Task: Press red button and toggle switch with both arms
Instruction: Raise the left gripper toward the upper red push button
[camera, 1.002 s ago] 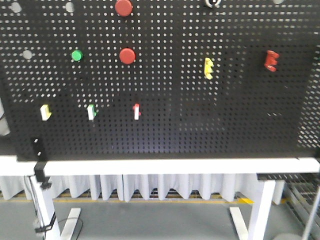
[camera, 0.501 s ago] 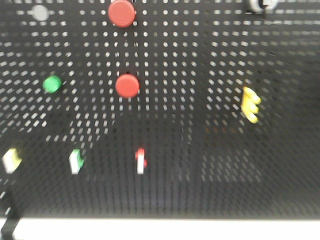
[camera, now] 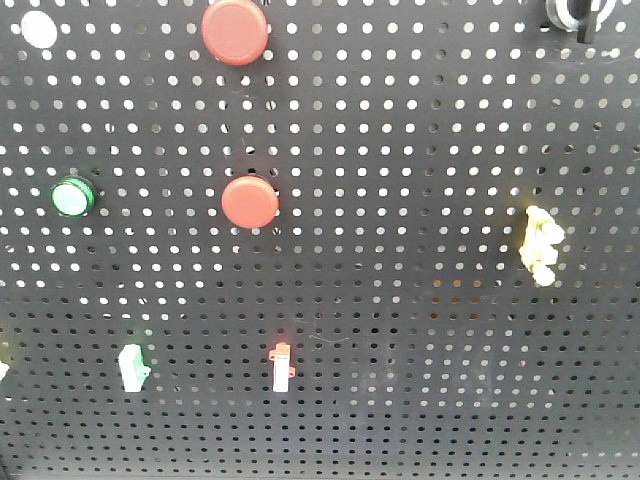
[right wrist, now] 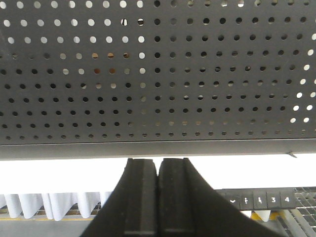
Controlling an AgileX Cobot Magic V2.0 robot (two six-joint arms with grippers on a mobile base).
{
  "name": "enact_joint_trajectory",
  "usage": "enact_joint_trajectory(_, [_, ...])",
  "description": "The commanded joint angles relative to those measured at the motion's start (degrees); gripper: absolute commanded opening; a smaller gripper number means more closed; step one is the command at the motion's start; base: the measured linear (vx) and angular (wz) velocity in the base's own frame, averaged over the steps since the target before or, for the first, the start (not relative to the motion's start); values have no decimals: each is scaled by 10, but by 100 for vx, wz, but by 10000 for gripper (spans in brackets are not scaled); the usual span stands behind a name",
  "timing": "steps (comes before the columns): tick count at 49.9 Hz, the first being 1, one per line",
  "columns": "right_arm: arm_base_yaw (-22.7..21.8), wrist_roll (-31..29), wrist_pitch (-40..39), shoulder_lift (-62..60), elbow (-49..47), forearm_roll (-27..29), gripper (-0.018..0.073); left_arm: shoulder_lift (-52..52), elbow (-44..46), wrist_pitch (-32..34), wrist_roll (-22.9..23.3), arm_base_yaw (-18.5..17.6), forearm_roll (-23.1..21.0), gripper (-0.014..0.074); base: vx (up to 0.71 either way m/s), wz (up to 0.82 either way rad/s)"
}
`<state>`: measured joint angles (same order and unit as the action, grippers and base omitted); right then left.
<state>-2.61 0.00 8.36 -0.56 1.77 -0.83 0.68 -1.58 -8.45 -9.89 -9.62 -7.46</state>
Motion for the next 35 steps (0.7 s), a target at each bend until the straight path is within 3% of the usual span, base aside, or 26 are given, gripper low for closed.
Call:
enact_joint_trajectory(1, [-4,0,-45,-9,6,-5,-3,9,-20,48,5,0,-2,2,0,0])
enact_joint_trajectory(20, [-4,0,-47,-9,6,-5,-3,9,-20,58,5,0,-2,2,0,0])
enact_joint_trajectory(28, [-4,0,-51,-9,6,-5,-3,9,-19,120,5,0,-2,2,0,0])
enact_joint_trajectory(31, [-4,6,-90,-9,2,-4,-3,9,-12,159,6,0,-4,2,0,0])
enact_joint_trajectory(35, [-3,48,-128,-9,-24,31,-3,9,13,200,44,-1,-22,2,0,0])
